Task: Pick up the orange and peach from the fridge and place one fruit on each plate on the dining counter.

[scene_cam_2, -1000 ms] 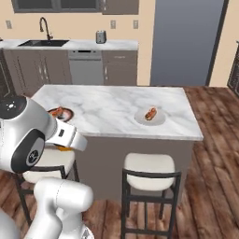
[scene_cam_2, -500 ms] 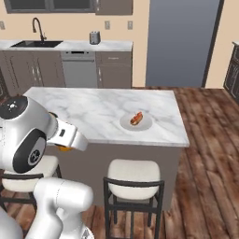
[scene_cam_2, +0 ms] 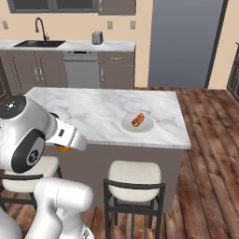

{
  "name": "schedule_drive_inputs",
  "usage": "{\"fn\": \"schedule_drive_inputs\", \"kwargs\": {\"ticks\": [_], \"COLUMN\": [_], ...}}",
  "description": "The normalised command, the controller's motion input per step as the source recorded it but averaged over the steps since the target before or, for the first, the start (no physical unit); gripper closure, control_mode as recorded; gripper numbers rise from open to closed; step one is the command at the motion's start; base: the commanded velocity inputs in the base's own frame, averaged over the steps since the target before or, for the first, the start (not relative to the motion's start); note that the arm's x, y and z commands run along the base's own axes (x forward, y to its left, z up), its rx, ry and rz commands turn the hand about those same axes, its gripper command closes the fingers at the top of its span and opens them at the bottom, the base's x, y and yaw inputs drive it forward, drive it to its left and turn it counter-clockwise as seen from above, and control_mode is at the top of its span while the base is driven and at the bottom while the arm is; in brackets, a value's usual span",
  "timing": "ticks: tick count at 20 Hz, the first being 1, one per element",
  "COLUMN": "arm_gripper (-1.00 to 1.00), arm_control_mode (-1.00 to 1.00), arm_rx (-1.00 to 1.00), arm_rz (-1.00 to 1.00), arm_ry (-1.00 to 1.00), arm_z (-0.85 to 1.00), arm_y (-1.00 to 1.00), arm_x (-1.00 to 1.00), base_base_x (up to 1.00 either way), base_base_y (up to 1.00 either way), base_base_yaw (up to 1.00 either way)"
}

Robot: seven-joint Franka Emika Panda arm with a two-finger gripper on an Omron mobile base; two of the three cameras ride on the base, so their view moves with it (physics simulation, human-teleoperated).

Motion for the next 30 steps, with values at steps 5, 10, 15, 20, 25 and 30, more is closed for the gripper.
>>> {"fn": "schedule_drive_inputs", "kwargs": {"ticks": [5, 10, 15, 20, 25, 30], "arm_gripper": [1.00, 1.00, 1.00, 1.00, 1.00, 1.00], "arm_control_mode": [-1.00, -1.00, -1.00, -1.00, -1.00, -1.00], "arm_rx": [0.00, 0.00, 0.00, 0.00, 0.00, 0.00], "arm_rz": [0.00, -0.02, -0.01, 0.00, 0.00, 0.00], "arm_ry": [0.00, 0.00, 0.00, 0.04, 0.01, 0.00], "arm_z": [0.00, 0.00, 0.00, -0.05, -0.40, -0.44], "arm_y": [0.00, -0.03, -0.34, -0.51, -0.66, -0.55], "arm_x": [0.47, 0.92, 0.98, 0.96, 0.69, 0.52], "base_base_x": [0.09, 0.00, 0.00, 0.00, 0.00, 0.00], "base_base_y": [0.00, 0.00, 0.00, 0.00, 0.00, 0.00], "base_base_yaw": [0.01, 0.00, 0.00, 0.00, 0.00, 0.00]}}
